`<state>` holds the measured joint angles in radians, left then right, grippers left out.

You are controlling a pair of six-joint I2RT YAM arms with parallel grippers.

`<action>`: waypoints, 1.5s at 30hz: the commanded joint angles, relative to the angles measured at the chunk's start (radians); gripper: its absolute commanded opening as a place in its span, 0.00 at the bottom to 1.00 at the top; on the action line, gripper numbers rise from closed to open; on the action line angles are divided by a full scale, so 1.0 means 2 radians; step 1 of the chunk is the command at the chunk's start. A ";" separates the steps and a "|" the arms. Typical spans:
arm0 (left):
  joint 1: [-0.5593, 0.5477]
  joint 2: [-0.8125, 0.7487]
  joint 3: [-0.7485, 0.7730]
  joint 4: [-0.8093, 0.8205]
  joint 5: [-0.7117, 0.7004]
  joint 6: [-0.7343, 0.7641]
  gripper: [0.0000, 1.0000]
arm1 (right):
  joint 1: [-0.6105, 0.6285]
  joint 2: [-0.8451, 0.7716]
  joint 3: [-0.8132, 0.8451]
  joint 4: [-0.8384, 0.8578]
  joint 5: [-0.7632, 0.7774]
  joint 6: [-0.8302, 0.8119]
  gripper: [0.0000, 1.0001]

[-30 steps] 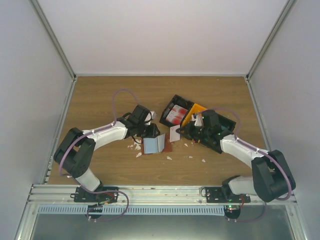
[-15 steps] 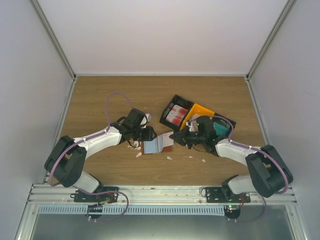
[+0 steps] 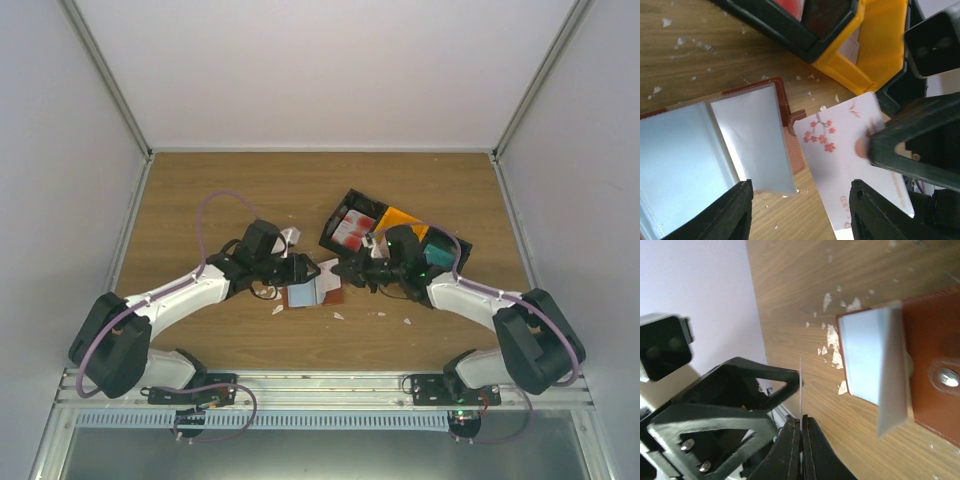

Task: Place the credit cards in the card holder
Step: Insert the credit card into the card holder.

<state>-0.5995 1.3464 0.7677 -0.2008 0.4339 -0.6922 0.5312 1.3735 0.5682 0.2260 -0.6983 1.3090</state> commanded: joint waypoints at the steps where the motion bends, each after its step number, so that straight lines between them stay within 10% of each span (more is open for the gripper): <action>1: 0.004 -0.004 -0.020 0.024 0.000 -0.011 0.53 | 0.025 0.017 0.053 -0.041 0.019 -0.101 0.00; 28: 0.038 0.075 -0.059 0.024 -0.074 0.004 0.23 | 0.060 0.145 0.096 -0.101 0.178 -0.227 0.01; 45: 0.040 0.086 -0.066 0.012 -0.088 0.008 0.19 | 0.036 0.128 -0.027 0.132 0.098 -0.148 0.00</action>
<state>-0.5251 1.5169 0.6617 -0.1833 0.3004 -0.6842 0.6167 1.6638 0.5732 0.3599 -0.4808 0.9611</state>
